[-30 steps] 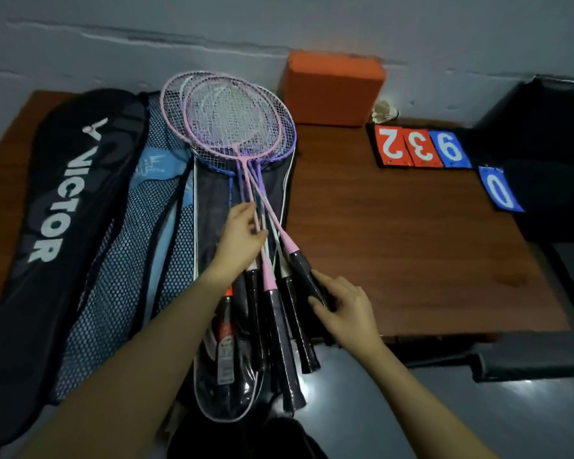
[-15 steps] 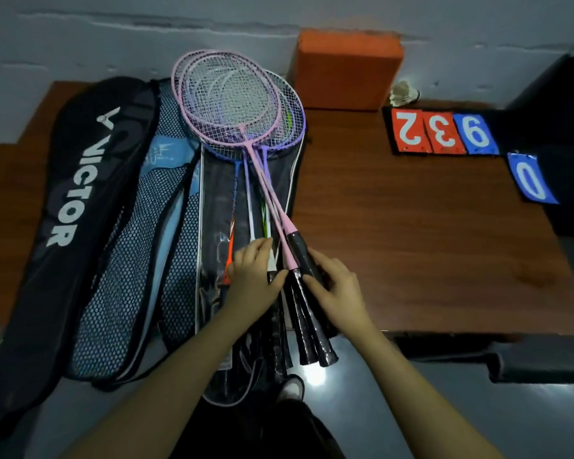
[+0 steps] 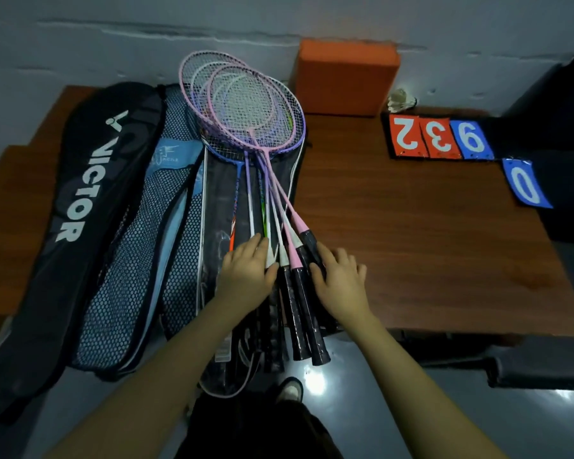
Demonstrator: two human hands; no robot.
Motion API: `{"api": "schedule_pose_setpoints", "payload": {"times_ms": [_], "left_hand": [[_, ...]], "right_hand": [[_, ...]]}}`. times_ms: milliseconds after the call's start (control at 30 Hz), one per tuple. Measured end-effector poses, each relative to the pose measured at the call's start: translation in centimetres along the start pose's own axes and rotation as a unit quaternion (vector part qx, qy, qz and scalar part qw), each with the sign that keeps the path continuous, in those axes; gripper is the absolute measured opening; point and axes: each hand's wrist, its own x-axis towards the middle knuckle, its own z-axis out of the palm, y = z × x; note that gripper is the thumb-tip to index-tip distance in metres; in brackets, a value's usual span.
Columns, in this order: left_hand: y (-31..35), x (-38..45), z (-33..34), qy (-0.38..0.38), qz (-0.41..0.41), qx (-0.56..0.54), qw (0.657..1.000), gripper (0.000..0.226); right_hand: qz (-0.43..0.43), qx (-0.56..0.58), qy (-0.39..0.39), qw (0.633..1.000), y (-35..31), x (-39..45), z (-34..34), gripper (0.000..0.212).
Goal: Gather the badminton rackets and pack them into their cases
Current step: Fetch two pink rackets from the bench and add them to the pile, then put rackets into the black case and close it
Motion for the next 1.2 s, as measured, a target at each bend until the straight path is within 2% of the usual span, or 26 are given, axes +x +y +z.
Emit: {"api": "schedule_pose_setpoints", "payload": {"times_ms": [200,333,500,633,700,833,967,1067,1200], "left_hand": [[-4.5,-2.8,-4.3,0.085,0.013,0.037,0.996,0.048],[-10.6,-5.7,-6.7,0.102,-0.038,0.041,0.993,0.049],[-19.9,-8.2,-8.7,0.086,-0.113,0.045,0.989,0.047],[-26.4,-7.5,-9.9,0.049,-0.149,0.022,0.987,0.056],[-28.6,-6.5,-10.2,-0.001,-0.160,0.032,0.987,0.063],[-30.8,-5.6,-10.0,-0.051,-0.087,0.063,0.993,0.072],[-32.5,-5.6,-9.4,-0.048,-0.049,0.032,0.997,0.074],[-32.9,-5.9,-8.8,-0.022,-0.036,-0.013,0.999,0.067],[-32.9,-5.8,-8.7,-0.030,-0.031,-0.075,0.996,0.056]], "right_hand": [[-0.142,0.026,0.081,0.986,-6.3,0.5,-0.5,0.037],[-0.203,0.070,0.037,0.976,-11.9,1.2,1.3,0.034],[-0.242,0.083,-0.017,0.967,-19.2,2.8,5.3,0.032],[-0.230,0.079,-0.046,0.969,-25.5,4.8,9.1,0.035],[-0.214,0.053,-0.054,0.974,-28.5,5.8,11.0,0.038],[-0.239,-0.044,-0.053,0.969,-32.4,7.6,13.9,0.046],[-0.189,-0.077,-0.090,0.975,-33.8,8.7,15.4,0.047],[-0.131,-0.070,-0.081,0.986,-34.3,8.4,16.4,0.047],[-0.082,-0.028,-0.050,0.995,-35.4,8.1,17.4,0.043]]}}
